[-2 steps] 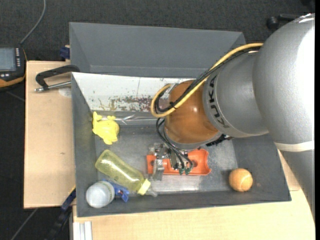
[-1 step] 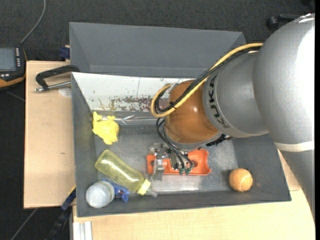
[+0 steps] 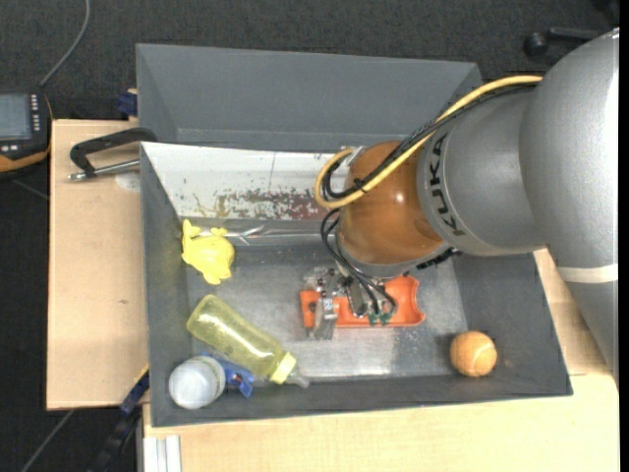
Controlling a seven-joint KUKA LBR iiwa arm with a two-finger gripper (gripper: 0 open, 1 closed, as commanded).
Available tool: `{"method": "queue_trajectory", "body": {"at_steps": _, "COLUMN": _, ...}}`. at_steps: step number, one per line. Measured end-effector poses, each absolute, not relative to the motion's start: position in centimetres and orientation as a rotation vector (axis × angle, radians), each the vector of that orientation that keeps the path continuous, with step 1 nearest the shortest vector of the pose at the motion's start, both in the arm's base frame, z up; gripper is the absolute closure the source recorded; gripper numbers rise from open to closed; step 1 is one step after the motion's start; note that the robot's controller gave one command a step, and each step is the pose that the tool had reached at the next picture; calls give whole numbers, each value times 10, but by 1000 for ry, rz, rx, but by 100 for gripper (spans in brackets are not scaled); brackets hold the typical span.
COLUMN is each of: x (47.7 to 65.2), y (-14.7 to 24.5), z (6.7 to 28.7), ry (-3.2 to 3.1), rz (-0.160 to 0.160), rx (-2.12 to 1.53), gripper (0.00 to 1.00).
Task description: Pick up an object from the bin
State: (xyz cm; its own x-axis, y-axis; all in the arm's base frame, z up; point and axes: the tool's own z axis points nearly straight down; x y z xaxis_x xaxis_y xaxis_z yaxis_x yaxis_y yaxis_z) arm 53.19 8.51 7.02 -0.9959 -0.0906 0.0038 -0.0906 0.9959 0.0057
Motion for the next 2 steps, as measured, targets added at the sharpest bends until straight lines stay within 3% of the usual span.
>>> {"method": "queue_trajectory", "body": {"at_steps": 1, "x": 547, "y": 69, "z": 71, "ry": -3140, "rz": -4, "rx": 32, "gripper": 100}}
{"method": "queue_trajectory", "body": {"at_steps": 2, "x": 553, "y": 62, "z": 71, "ry": -3138, "rz": -12, "rx": 157, "gripper": 100}}
